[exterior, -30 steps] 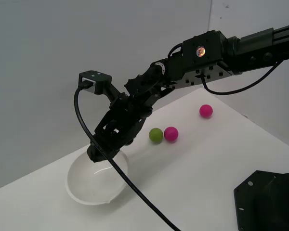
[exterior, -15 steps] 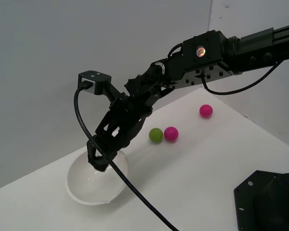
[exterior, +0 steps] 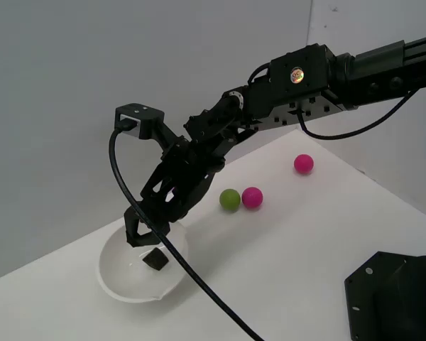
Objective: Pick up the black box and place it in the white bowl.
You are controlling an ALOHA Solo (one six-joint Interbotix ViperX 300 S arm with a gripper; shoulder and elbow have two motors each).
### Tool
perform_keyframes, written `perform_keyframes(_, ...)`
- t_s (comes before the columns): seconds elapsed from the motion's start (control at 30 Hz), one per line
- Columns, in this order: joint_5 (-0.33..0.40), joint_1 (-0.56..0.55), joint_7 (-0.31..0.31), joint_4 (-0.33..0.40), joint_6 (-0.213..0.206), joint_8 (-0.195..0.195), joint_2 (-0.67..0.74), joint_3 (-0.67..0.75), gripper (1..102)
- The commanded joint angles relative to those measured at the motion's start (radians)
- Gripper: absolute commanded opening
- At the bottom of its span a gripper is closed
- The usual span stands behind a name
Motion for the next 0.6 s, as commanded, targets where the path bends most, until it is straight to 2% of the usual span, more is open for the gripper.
perform_keyframes(0.0, -0.018, -0.015, -0.003, -0.011, -0.014, 0.003, 0.037, 0.046, 100)
perform_keyframes(0.1, -0.018, -0.012, -0.003, -0.011, -0.014, 0.003, 0.041, 0.049, 98)
perform_keyframes(0.17, -0.018, -0.011, -0.003, -0.009, -0.009, 0.005, 0.048, 0.057, 92)
perform_keyframes(0.3, -0.012, -0.005, -0.002, -0.006, 0.005, 0.006, 0.067, 0.075, 60)
perform_keyframes(0.57, 0.044, 0.080, -0.003, 0.052, 0.008, 0.009, 0.156, 0.163, 58)
